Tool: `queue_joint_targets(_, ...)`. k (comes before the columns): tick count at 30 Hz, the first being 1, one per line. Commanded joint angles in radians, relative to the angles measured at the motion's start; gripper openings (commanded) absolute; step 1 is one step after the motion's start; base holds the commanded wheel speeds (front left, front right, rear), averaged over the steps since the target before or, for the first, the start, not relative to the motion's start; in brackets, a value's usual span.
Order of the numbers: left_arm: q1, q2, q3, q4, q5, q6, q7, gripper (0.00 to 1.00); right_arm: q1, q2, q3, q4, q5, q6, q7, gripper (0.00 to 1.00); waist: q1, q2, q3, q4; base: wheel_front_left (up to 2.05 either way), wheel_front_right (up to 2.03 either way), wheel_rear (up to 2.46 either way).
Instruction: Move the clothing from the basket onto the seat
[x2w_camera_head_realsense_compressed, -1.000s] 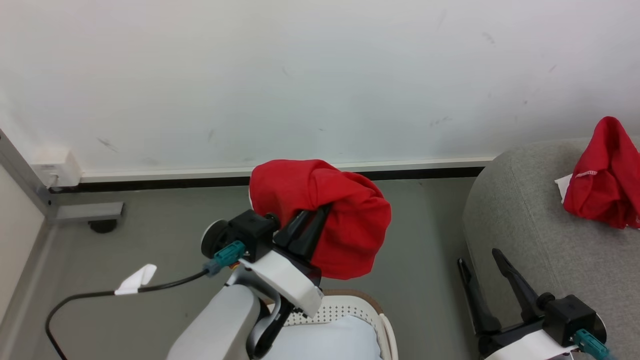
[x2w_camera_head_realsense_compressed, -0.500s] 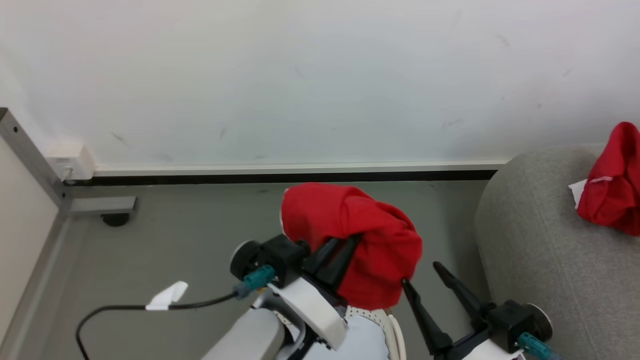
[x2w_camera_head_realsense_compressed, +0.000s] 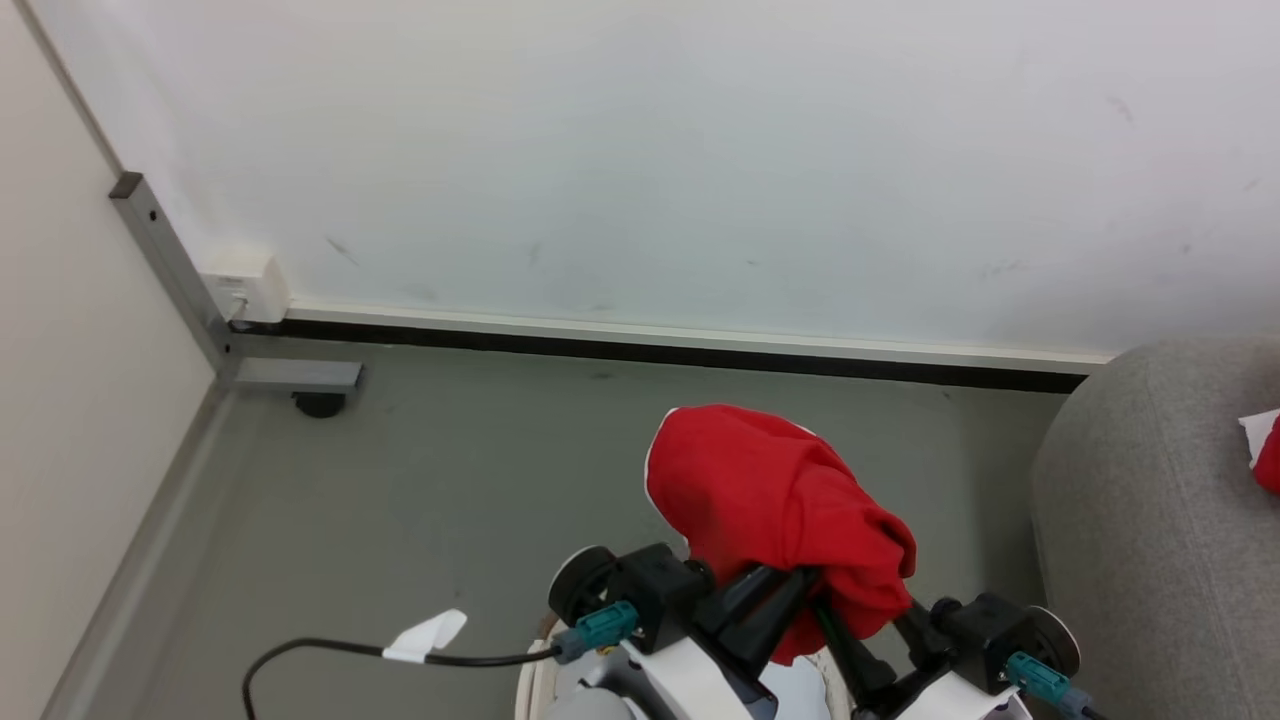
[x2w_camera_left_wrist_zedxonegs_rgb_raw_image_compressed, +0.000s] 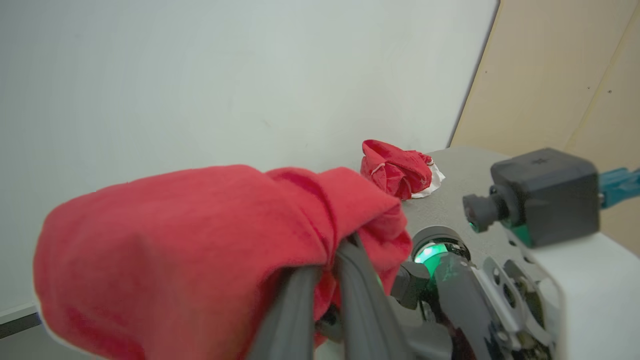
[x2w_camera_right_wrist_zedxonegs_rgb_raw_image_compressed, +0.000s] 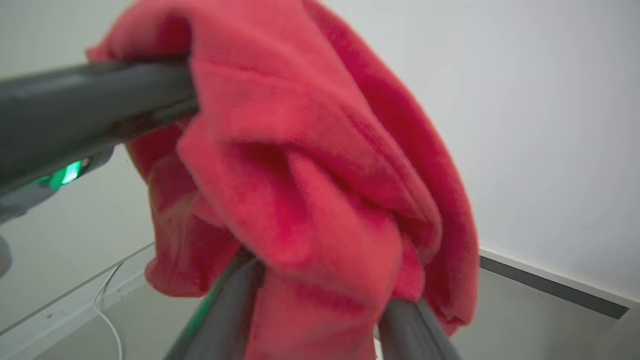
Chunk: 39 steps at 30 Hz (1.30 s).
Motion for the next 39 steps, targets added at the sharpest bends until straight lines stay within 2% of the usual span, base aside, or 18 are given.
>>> queue_joint_targets(1, 0.006, -0.001, 0.0, 0.001, -0.01, -0.003, -0.002, 0.0, -0.01, -0.004, 0.001, 0.004, 0.009, -0.002, 0.001, 0.0, 0.0, 0.0, -0.002, 0.013, 0.0, 0.0, 0.0)
queue_joint_targets(10, 0.002, 0.008, 0.019, 0.015, -0.036, 0.004, -0.006, 0.0, -0.001, -0.008, 0.003, -0.009, 0.017, -0.002, 0.0, 0.0, 0.0, 0.0, -0.002, 0.025, 0.0, 0.0, 0.0)
queue_joint_targets(23, 0.008, 0.014, 0.026, 0.011, -0.044, 0.016, -0.011, 0.0, 0.013, -0.007, -0.013, -0.034, 0.019, -0.002, 0.0, 0.0, 0.0, 0.0, 0.008, -0.021, 0.0, 0.0, 0.0)
queue_joint_targets(24, 0.007, 0.014, 0.026, 0.011, -0.043, 0.017, -0.012, 0.37, 0.012, -0.007, -0.017, -0.036, 0.018, -0.002, 0.0, 0.0, 0.0, 0.0, 0.009, -0.026, 0.0, 0.0, 0.0)
queue_joint_targets(25, 0.007, 0.014, 0.026, 0.011, -0.042, 0.017, -0.012, 0.83, 0.01, -0.006, -0.02, -0.037, 0.017, -0.002, 0.0, 0.0, 0.0, 0.0, 0.009, -0.032, 0.0, 0.0, 0.0)
queue_joint_targets(26, 0.007, 0.014, 0.026, 0.009, -0.042, 0.018, -0.013, 1.0, 0.01, -0.006, -0.024, -0.04, 0.016, -0.002, 0.0, 0.0, 0.0, 0.0, 0.01, -0.039, 0.0, 0.0, 0.0)
queue_joint_targets(33, 0.003, 0.023, 0.018, 0.005, -0.034, 0.019, -0.014, 1.0, 0.006, -0.013, -0.065, -0.056, 0.005, -0.002, 0.0, 0.0, 0.0, 0.0, 0.022, -0.095, 0.0, 0.0, 0.0)
queue_joint_targets(39, 0.009, 0.037, 0.015, -0.004, -0.03, 0.022, -0.015, 1.0, 0.008, -0.027, -0.126, -0.072, -0.013, -0.002, 0.0, 0.0, 0.0, 0.0, 0.035, -0.19, 0.0, 0.0, 0.0)
